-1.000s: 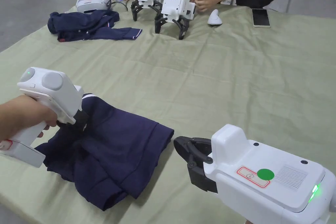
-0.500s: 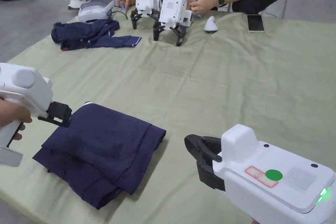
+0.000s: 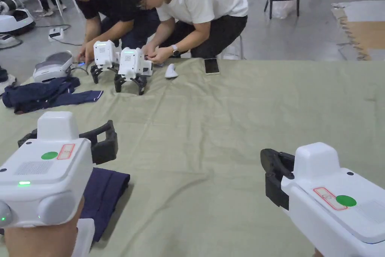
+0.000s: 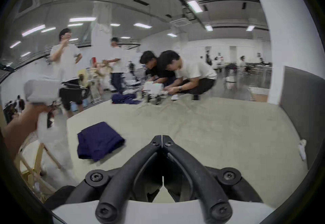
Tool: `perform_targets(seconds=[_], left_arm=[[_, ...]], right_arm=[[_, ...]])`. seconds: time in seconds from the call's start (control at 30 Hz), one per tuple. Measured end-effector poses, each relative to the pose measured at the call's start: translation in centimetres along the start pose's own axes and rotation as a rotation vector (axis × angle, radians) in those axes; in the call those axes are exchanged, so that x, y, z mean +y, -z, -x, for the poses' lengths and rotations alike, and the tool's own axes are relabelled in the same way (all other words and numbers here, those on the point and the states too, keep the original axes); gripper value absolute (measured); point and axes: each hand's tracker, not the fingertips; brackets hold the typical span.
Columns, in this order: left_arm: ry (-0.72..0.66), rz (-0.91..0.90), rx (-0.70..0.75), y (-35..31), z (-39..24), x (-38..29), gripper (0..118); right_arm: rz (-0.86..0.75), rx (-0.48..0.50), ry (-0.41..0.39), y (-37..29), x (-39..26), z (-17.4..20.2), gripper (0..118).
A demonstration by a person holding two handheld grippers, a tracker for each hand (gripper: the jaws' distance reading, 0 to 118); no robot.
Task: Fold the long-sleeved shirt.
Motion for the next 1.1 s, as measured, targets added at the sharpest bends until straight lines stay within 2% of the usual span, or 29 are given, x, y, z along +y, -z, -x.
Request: perform_targets(seconds=[0.13, 0.2, 0.23, 0.33, 0.37, 0.4, 0.6, 0.73, 0.93, 1.1], left_arm=[[-0.073, -0.057, -0.089, -3.1, -6.3, -0.6, 92], [-0.083, -0.063, -0.095, -4.3, -8.8, -0.8, 83], [-0.093, -0.063, -0.104, -4.7, -9.9, -1.1, 69], [-0.121, -0.078, -0.151, -6.4, -13.2, -2.0, 15], [-0.103, -0.085, -0.187, -6.6, -14.1, -2.3, 6], [-0.081, -0.075, -0.212, -6.8, -15.1, -2.4, 3], [-0.044, -0.063, -0.291, -8.2, -19.1, -1.6, 2], [-0.039, -0.078, -0.339, -8.4, -20.3, 0.5, 2], [-0.030, -0.128, -0.346, -8.7, -20.3, 3.4, 2], [-0.052, -0.131, -0.362, -8.9, -19.5, 4.5, 2]], right_arm=[[-0.015, -0.127, -0.006, -4.1, -0.3, -3.1, 0], [-0.028, -0.174, 0.008, -5.9, -0.4, -4.5, 0], [-0.036, -0.202, 0.013, -6.8, -0.4, -5.2, 0], [-0.055, -0.261, 0.026, -8.9, -0.4, -6.9, 0], [-0.061, -0.275, 0.030, -9.6, -0.4, -7.4, 0], [-0.066, -0.289, 0.032, -10.2, -0.4, -7.8, 0], [-0.093, -0.373, 0.049, -12.5, -0.6, -9.6, 0], [-0.118, -0.397, 0.053, -12.9, 0.9, -10.2, 0], [-0.202, -0.449, 0.034, -12.4, 3.8, -9.8, 0], [-0.222, -0.447, -0.011, -11.9, 4.9, -8.2, 0]])
